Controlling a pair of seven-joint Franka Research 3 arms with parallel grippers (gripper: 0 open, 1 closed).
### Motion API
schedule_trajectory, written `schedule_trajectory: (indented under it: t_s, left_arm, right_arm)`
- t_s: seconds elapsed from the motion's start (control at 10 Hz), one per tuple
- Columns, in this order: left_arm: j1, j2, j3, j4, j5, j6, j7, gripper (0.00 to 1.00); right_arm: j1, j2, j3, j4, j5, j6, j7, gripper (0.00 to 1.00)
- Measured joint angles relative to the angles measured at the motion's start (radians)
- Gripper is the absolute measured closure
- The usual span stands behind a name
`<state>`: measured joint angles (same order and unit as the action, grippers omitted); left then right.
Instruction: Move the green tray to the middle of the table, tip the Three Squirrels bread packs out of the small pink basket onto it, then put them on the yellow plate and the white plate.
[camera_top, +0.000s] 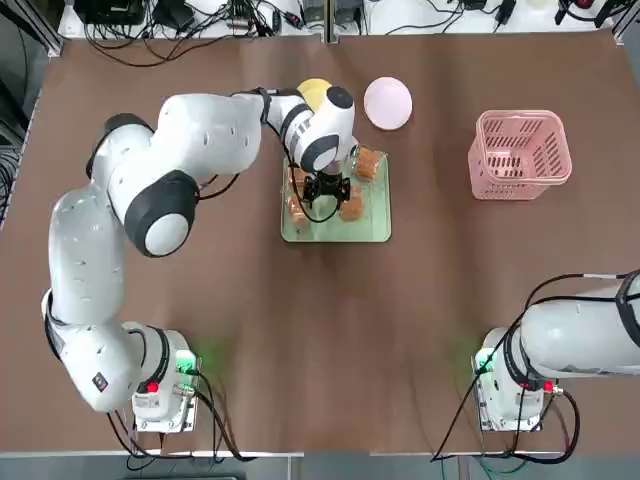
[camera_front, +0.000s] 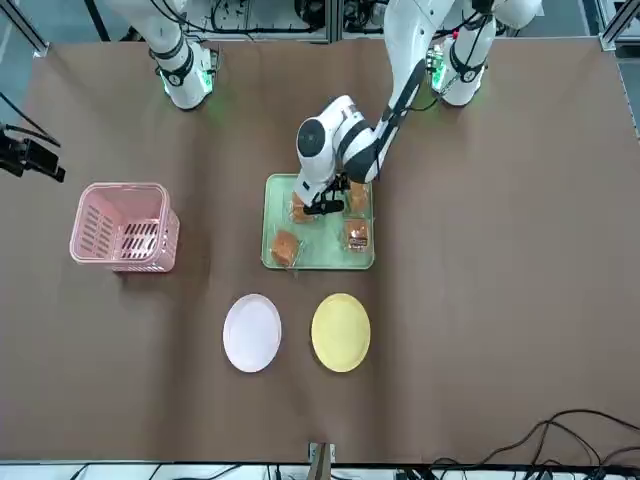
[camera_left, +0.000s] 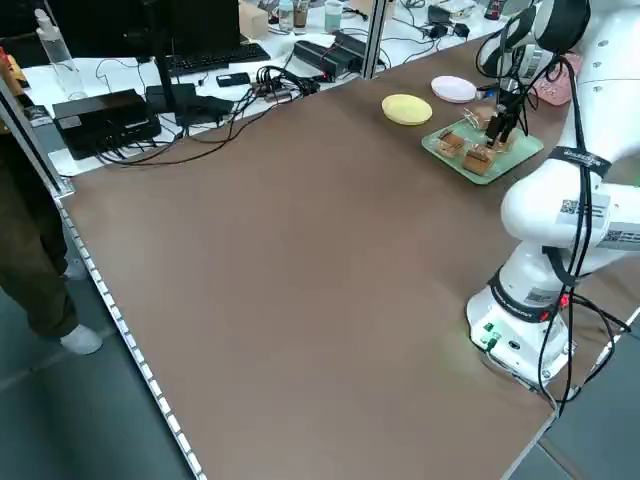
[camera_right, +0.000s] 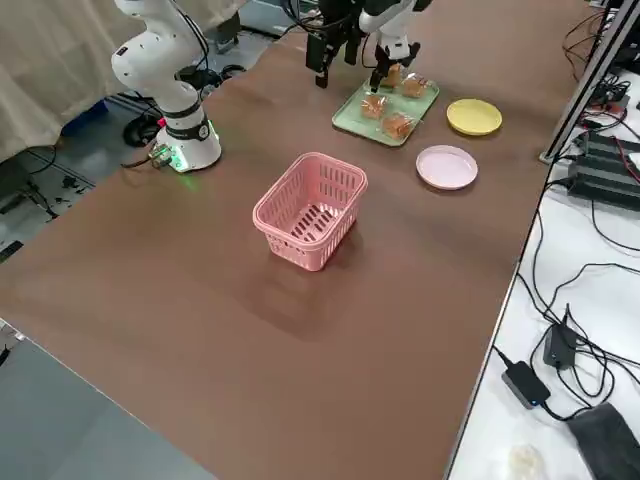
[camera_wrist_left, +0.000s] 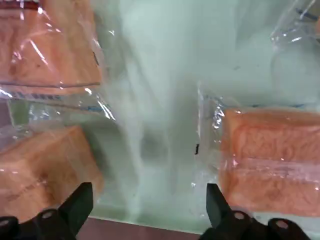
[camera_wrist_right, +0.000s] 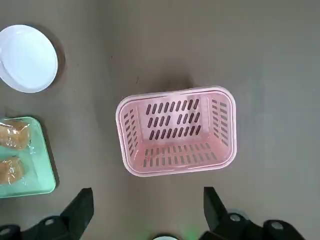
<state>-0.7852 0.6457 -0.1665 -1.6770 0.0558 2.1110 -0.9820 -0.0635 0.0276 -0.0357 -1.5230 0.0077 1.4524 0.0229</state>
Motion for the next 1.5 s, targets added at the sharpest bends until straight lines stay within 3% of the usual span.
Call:
schedule_trajectory:
  t_s: [0.4, 0.7, 1.1, 1.5]
  left_arm:
    - [-0.027, 0.010, 0.011, 0.004, 0.009, -0.018, -0.002, 0.00]
    - [-0.105, 0.056, 0.084, 0.073, 0.009, -0.018, -0.022, 0.00]
    - [-0.115, 0.105, 0.089, 0.165, 0.009, -0.030, -0.047, 0.00]
    - [-0.139, 0.118, 0.089, 0.197, 0.008, -0.034, -0.080, 0.00]
  right_arm:
    - [0.000, 0.000, -0.001, 0.000, 0.000, -0.001, 0.000, 0.03]
    - [-0.001, 0.000, -0.001, 0.000, 0.000, -0.001, 0.001, 0.03]
    - [-0.001, 0.000, -0.002, 0.000, 0.000, -0.001, 0.001, 0.03]
    - [-0.002, 0.000, -0.002, 0.000, 0.000, -0.001, 0.002, 0.03]
